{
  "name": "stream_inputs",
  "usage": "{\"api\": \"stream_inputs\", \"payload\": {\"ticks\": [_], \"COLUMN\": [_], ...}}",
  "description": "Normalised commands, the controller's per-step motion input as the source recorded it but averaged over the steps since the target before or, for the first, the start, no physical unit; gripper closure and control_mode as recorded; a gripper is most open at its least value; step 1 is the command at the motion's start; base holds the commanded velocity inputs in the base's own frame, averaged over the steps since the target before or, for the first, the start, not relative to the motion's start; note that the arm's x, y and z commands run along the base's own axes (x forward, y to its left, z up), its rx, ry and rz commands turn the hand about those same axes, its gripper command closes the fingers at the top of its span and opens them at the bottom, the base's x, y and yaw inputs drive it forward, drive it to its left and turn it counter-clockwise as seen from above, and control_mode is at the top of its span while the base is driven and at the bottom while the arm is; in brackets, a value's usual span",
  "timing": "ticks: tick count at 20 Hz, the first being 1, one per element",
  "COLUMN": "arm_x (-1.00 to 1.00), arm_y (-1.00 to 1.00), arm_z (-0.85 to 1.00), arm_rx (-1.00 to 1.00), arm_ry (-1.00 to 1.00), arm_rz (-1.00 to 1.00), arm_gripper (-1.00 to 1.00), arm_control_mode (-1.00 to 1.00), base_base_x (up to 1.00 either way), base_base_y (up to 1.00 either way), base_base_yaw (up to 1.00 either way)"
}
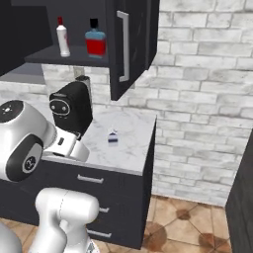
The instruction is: Sort all alcoholic drinks to one cabinet, and non-alcoholic drinks to the other.
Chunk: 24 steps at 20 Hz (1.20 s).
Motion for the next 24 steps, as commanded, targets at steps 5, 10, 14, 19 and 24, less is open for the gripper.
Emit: {"api": "stream_inputs", "payload": {"ticks": [5,10,14,19,24], "arm_x": [0.00,0.00,0.00,0.00,0.00], "arm_y": [0.00,0.00,0.00,0.00,0.00], "arm_z": [0.00,0.00,0.00,0.00,0.00], "arm_rx": [0.00,0.00,0.00,0.00,0.00], "arm_ry": [0.00,0.00,0.00,0.00,0.00], "arm_rz": [0.00,0.00,0.00,0.00,0.00], "arm_gripper": [-1.00,-1.00,-1.00,-1.00,-1.00], "arm_control_mode": [1.00,1.00,1.00,1.00,1.00], "base_base_x": [0.05,0.36,0.55,0.61,0.43], "base_base_y": [0.20,0.26,0.32,0.26,0.09], "base_base_yaw": [0.00,0.00,0.00,0.00,0.01]}}
